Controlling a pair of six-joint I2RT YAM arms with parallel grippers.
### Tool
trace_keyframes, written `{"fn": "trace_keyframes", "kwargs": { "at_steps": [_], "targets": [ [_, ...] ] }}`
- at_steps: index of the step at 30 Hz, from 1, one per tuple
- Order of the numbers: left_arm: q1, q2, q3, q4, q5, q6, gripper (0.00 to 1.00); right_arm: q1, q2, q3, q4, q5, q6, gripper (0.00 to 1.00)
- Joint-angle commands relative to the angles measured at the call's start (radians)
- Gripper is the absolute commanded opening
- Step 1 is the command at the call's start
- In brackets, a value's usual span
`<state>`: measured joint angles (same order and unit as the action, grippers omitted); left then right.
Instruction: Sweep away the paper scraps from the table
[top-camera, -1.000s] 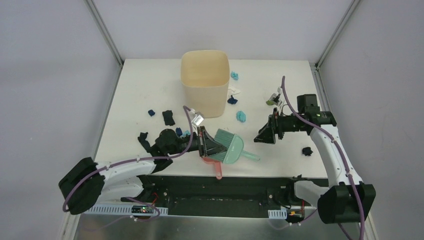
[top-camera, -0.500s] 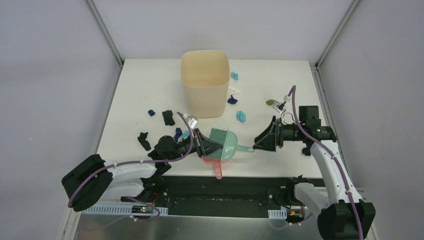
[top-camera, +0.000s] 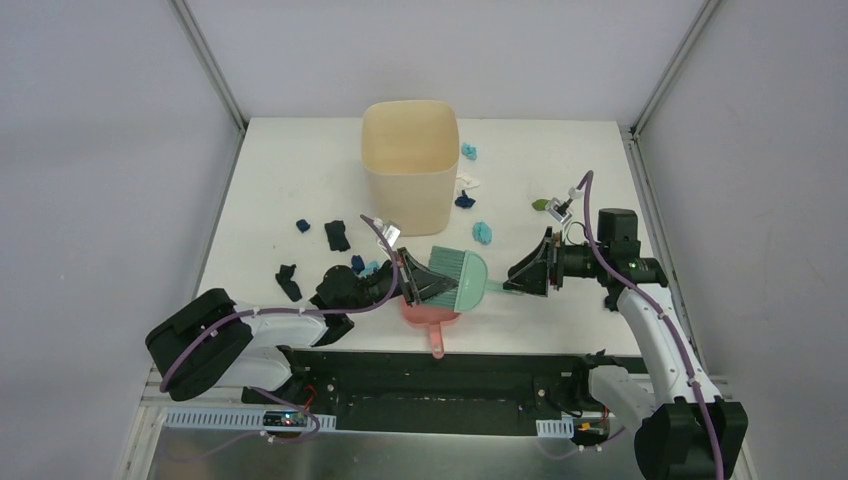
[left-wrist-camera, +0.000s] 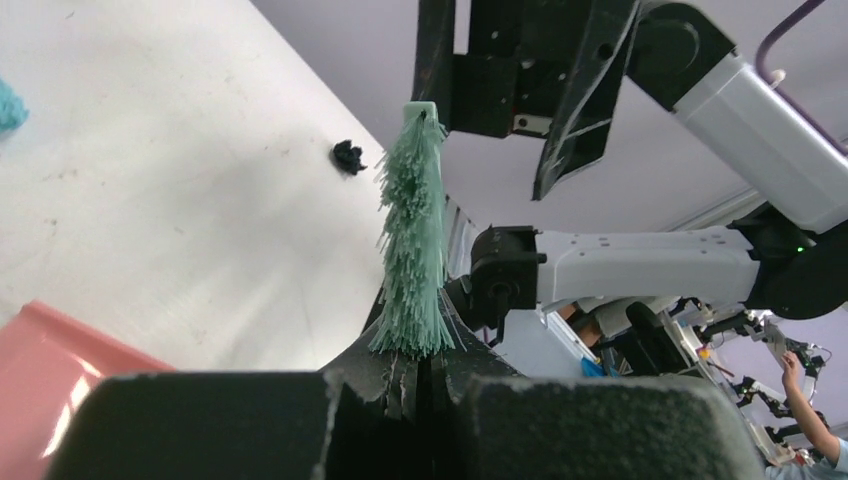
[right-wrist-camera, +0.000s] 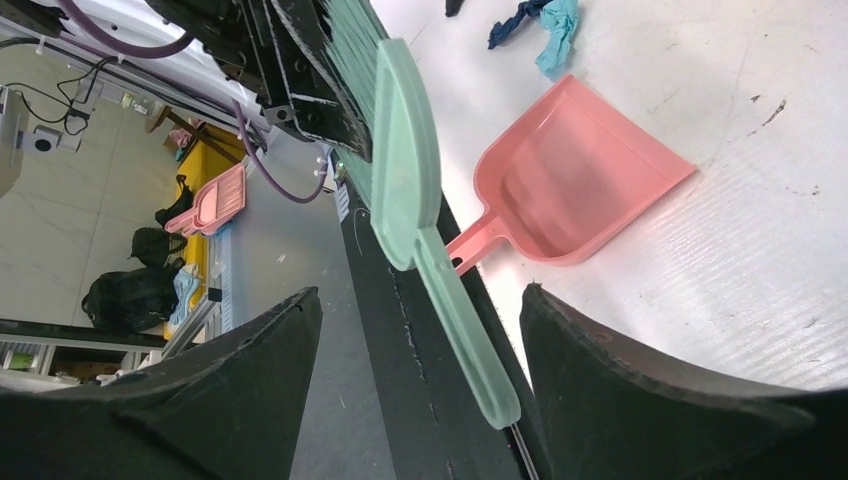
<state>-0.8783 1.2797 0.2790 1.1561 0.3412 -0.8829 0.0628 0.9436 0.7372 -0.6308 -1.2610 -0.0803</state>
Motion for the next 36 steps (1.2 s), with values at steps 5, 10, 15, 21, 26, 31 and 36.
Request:
{"fn": "trace_keyframes", "kwargs": {
  "at_steps": [5,10,15,21,26,31,36],
  "targets": [
    [-0.01,-0.01,0.118,0.013,0.032,0.001,0.0,-0.006,-0.018,-0.012,0.083,-0.024,0.016,0.59],
    [-0.008,-0.004,0.129,-0.028,0.004,0.03,0.0,-0.005,-0.038,-0.015,0.079,-0.052,0.006,0.28],
    [-0.007,0.002,0.146,-0.091,0.027,0.057,0.17,-0.008,-0.059,-0.006,0.045,-0.037,-0.034,0.0],
    [-0.002,-0.25,0.32,-0.899,0.002,0.491,0.62,-0.004,-0.037,0.148,-0.301,0.13,-0.41,0.0],
    [-0.002,-0.337,0.506,-1.331,0.008,0.835,0.63,0.032,0.103,0.305,-0.66,0.295,-0.866,0.0],
    [-0.003,-0.228,0.671,-1.517,0.136,1.026,0.6,0.065,0.199,0.402,-0.873,0.334,-1.076,0.0],
    [-0.004,-0.124,0.684,-1.402,0.253,0.994,0.55,0.121,0.19,0.435,-0.876,0.318,-1.035,0.0]
  ]
}}
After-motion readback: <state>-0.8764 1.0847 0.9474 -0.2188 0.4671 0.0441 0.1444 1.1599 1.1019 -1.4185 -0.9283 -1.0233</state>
